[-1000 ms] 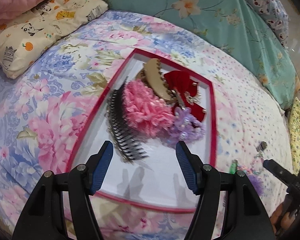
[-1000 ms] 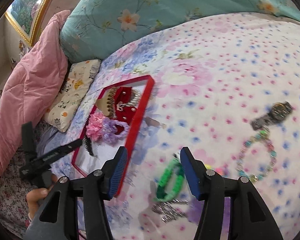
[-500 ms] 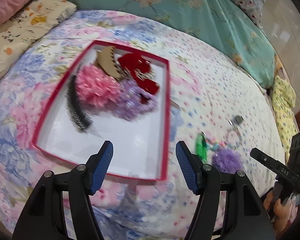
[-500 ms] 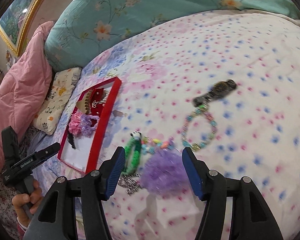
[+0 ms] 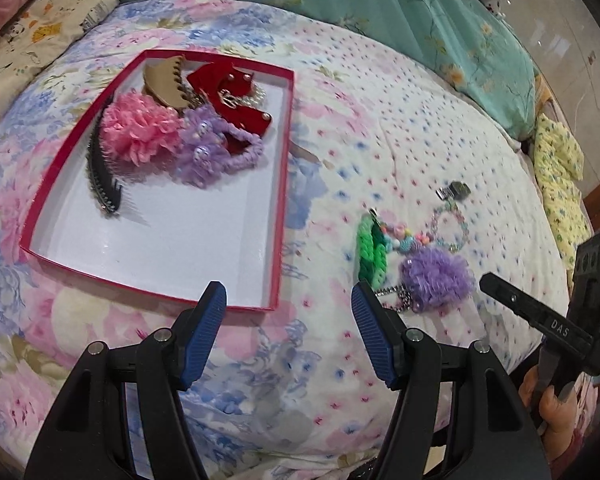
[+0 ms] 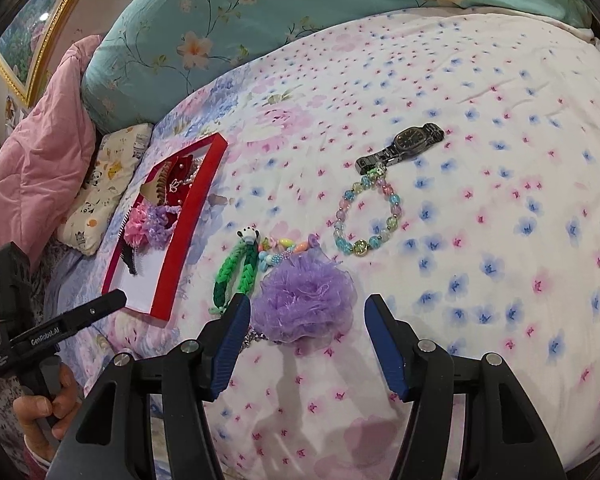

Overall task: Organize jewelry
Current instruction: 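Grasp the green braided hair tie with the left tool while the right tool grasps the lilac scrunchie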

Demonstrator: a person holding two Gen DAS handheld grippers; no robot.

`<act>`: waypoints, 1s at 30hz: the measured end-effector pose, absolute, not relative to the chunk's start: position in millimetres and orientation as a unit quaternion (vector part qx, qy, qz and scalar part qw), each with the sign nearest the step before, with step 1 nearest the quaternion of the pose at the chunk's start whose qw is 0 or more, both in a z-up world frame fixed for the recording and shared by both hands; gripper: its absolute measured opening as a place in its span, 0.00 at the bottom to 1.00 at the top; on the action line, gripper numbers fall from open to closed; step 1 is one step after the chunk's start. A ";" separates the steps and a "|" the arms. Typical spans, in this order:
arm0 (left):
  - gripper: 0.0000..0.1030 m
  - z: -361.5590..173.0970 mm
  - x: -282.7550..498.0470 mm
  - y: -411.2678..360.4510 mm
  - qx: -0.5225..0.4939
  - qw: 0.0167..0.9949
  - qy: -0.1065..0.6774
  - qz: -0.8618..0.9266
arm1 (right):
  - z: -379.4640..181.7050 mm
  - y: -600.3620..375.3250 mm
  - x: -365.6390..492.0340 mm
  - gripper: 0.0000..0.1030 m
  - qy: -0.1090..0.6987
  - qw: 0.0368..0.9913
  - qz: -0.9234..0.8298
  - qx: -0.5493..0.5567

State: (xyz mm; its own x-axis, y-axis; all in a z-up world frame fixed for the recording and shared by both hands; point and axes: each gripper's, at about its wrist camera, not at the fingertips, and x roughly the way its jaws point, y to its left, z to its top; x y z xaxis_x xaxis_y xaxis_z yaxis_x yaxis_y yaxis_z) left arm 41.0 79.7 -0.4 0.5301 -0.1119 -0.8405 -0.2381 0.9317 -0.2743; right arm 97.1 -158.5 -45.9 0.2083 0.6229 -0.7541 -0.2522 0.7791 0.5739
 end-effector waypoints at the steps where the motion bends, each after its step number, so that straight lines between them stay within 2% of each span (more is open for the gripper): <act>1: 0.63 -0.8 41.2 77.1 -0.179 0.855 0.485 0.035 | -46.9 -158.2 97.2 0.60 0.560 0.759 0.289 0.166; 13: 0.63 -17.9 67.2 38.4 -0.139 0.844 0.517 0.010 | -69.3 -137.5 106.6 0.58 0.576 0.752 0.288 0.142; 14: 0.63 -20.5 70.9 34.5 -0.136 0.843 0.521 0.008 | -70.5 -134.5 106.8 0.51 0.575 0.753 0.290 0.136; 15: 0.63 -22.4 73.7 32.1 -0.135 0.842 0.523 0.006 | -71.0 -132.3 106.6 0.31 0.574 0.754 0.292 0.129; 17: 0.63 -26.9 81.2 24.7 -0.130 0.839 0.529 0.001 | -74.3 -131.3 105.7 0.10 0.575 0.753 0.293 0.126; 26: 0.62 -49.9 121.9 -4.6 -0.089 0.833 0.547 -0.008 | -51.8 -182.2 108.6 0.07 0.522 0.794 0.263 0.169; 28: 0.57 -57.1 125.8 -13.1 -0.063 0.834 0.548 -0.004 | -52.3 -188.7 109.2 0.07 0.519 0.795 0.260 0.177; 30: 0.45 -58.8 126.6 -20.5 -0.033 0.840 0.541 0.005 | -53.4 -190.5 108.6 0.07 0.519 0.793 0.261 0.183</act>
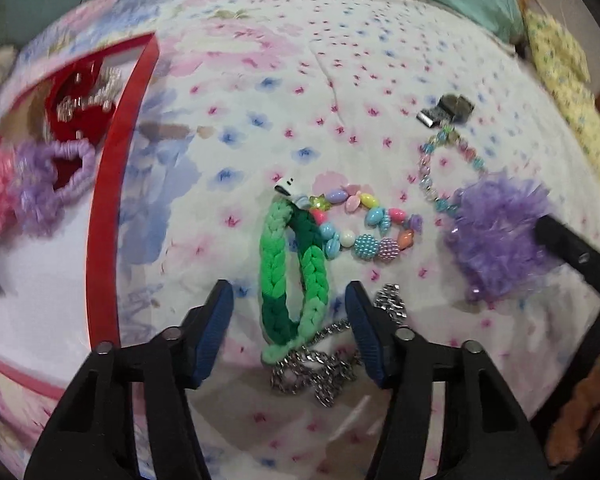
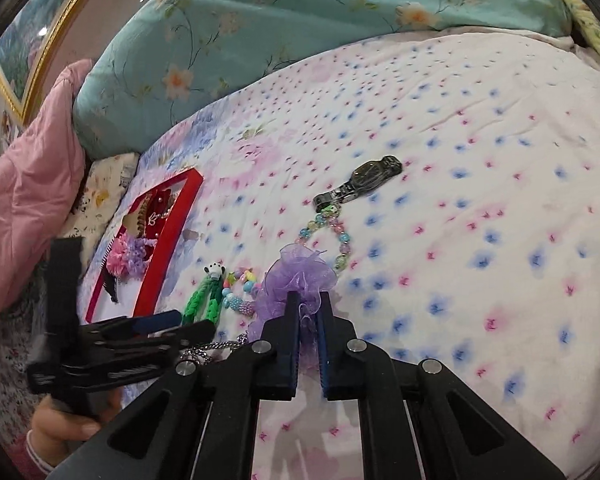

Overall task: Organize jewelry
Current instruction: 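Grasp the green braided hair tie with the left tool while the right tool grasps the lilac scrunchie, then carry the green hair tie and lilac scrunchie into the box and release both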

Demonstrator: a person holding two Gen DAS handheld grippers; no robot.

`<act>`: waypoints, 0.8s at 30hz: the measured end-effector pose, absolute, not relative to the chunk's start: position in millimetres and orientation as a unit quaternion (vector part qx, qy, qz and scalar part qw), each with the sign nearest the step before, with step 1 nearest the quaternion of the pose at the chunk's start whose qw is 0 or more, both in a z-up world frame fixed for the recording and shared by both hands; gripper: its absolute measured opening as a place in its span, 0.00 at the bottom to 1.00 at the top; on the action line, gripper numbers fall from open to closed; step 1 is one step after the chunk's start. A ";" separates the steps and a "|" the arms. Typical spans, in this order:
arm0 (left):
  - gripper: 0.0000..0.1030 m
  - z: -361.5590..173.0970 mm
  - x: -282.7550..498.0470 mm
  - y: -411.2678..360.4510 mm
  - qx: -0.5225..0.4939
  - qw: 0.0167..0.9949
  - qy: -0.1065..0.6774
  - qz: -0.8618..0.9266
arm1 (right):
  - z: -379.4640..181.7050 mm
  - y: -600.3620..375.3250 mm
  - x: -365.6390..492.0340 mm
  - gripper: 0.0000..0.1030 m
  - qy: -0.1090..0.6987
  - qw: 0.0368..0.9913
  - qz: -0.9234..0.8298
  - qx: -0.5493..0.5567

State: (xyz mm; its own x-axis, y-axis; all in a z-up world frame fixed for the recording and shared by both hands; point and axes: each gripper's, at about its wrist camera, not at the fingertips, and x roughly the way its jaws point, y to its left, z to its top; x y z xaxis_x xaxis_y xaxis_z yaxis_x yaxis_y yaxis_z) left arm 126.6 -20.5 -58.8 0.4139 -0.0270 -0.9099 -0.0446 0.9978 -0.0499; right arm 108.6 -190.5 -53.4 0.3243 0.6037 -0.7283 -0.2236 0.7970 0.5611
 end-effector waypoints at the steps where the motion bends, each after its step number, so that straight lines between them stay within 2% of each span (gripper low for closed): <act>1: 0.26 -58.7 126.1 -21.9 -0.022 0.842 0.539 0.010 | -53.7 -190.7 107.8 0.07 0.519 0.792 0.262 0.185; 2: 0.13 -58.0 125.8 -20.4 -0.027 0.843 0.538 0.007 | -53.5 -190.0 107.1 0.07 0.519 0.791 0.265 0.186; 4: 0.08 -56.3 123.7 -10.3 -0.069 0.838 0.541 -0.009 | -52.3 -187.7 105.0 0.07 0.517 0.790 0.269 0.187; 24: 0.08 13.5 23.5 52.7 -0.174 0.880 0.443 0.002 | -14.3 -157.4 70.3 0.07 0.498 0.779 0.327 0.194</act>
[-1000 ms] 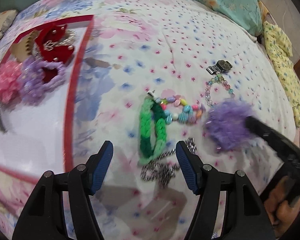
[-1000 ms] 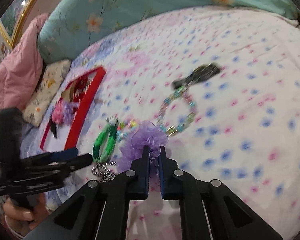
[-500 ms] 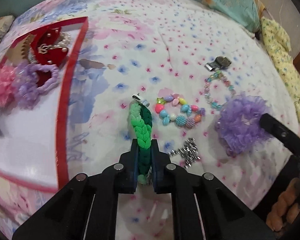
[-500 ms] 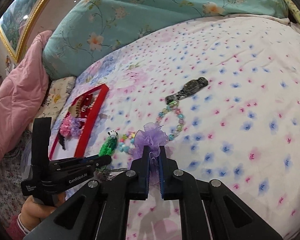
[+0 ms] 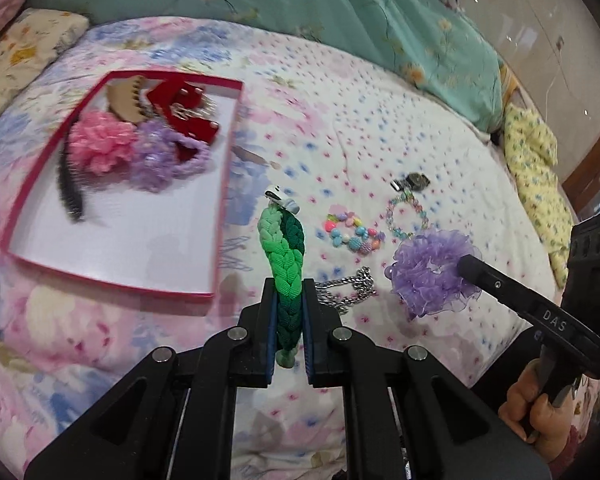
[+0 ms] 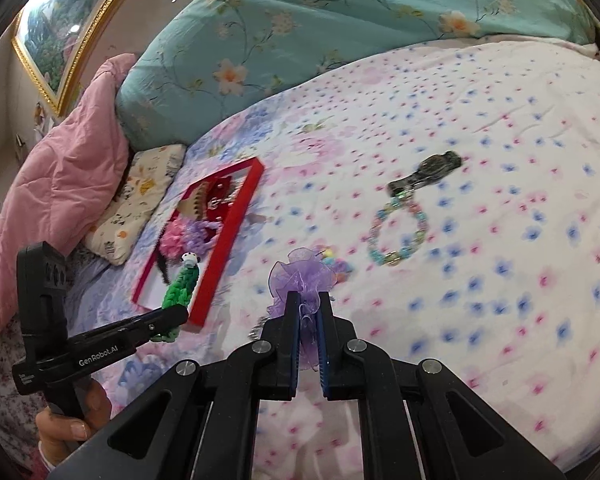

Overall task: Organize jewelry
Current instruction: 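Carry the green hair tie and lilac scrunchie into the box and release both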

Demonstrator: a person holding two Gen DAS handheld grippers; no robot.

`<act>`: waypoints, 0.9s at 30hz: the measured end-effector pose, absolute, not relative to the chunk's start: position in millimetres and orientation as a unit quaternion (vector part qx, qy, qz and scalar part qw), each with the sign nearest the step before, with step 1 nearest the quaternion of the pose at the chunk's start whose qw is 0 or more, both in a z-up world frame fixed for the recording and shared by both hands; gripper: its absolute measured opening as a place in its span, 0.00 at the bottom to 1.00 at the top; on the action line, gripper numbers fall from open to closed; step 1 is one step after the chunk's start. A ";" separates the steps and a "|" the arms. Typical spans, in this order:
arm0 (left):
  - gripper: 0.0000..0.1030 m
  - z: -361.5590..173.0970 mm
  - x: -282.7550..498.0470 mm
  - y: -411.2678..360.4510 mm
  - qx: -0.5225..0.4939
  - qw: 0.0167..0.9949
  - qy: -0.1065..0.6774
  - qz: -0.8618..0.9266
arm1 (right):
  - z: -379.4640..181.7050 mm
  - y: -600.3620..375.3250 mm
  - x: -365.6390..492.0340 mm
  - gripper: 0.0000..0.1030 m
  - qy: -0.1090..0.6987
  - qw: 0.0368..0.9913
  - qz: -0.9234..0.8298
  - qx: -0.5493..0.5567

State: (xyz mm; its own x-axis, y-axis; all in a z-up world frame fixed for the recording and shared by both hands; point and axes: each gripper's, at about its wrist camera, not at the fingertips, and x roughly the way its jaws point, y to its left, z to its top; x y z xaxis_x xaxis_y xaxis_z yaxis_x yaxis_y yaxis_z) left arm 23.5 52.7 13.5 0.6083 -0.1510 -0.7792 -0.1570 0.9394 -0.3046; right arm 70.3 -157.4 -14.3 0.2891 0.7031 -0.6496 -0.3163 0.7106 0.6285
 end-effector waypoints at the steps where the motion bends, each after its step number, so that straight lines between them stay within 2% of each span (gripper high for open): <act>1: 0.08 15.2 19.5 57.2 -0.177 0.881 0.438 0.007 | -11.9 -154.2 69.6 0.07 0.496 0.779 0.331 0.192; 27: 0.08 7.0 -23.0 197.7 -0.253 0.875 0.395 0.121 | 24.3 -6.1 71.1 0.07 0.480 0.740 0.442 0.164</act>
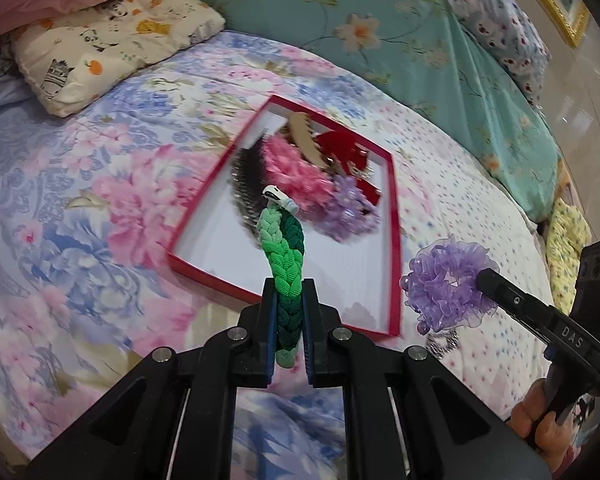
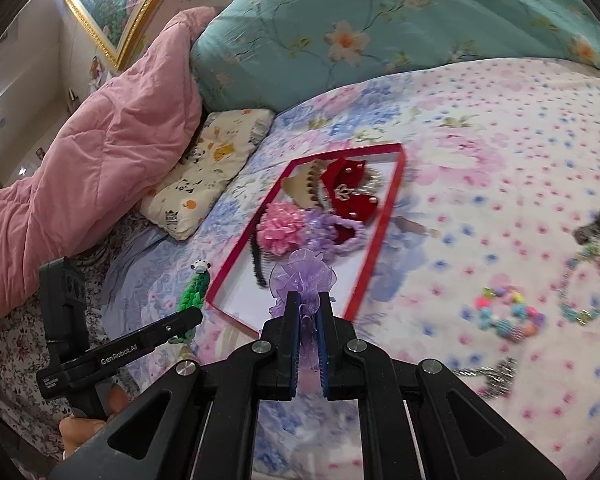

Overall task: Organize jewelry
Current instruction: 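Carry the green hair tie and lilac scrunchie into the box and release both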

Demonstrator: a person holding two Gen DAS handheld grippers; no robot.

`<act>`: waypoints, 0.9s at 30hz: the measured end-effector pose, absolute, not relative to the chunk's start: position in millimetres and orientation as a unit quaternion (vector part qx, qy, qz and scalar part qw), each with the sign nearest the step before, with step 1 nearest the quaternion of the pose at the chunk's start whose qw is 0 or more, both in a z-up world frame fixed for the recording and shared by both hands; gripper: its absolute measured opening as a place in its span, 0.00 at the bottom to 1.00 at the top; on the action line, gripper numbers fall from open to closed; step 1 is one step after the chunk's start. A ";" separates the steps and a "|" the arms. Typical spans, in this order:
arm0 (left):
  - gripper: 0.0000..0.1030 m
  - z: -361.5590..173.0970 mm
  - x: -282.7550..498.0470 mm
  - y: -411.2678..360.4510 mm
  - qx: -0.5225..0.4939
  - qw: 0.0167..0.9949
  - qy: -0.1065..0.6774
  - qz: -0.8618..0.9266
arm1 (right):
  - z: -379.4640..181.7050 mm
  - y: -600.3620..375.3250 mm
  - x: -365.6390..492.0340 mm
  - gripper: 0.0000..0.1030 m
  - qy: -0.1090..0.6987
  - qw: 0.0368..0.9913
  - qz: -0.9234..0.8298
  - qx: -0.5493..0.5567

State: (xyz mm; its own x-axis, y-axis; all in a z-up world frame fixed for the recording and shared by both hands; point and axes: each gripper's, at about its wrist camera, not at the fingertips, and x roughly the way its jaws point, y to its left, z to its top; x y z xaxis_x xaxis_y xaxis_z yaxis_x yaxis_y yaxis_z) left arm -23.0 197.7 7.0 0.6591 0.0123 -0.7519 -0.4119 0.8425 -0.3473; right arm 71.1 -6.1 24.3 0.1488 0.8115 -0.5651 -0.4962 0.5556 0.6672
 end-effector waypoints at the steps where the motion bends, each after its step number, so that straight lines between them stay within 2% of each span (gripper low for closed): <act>1: 0.08 5.2 -21.1 201.7 -0.254 0.874 0.396 0.124 | 24.0 0.8 72.1 0.07 0.480 0.738 0.445 0.164; 11: 0.08 -17.9 10.6 226.6 -0.251 0.862 0.418 0.140 | -9.7 57.6 86.6 0.07 0.512 0.718 0.449 0.145; 27: 0.09 -48.6 29.3 241.4 -0.280 0.834 0.453 0.144 | -40.7 85.8 94.4 0.09 0.544 0.711 0.436 0.094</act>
State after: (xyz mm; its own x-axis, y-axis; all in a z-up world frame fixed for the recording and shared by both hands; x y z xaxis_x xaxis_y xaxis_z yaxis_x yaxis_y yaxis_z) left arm 29.3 241.4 -48.6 0.5475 -0.0133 -0.8367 -0.4937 0.8022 -0.3358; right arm 94.4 85.8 -40.7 0.0277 0.7220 -0.6913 -0.5177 0.6020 0.6080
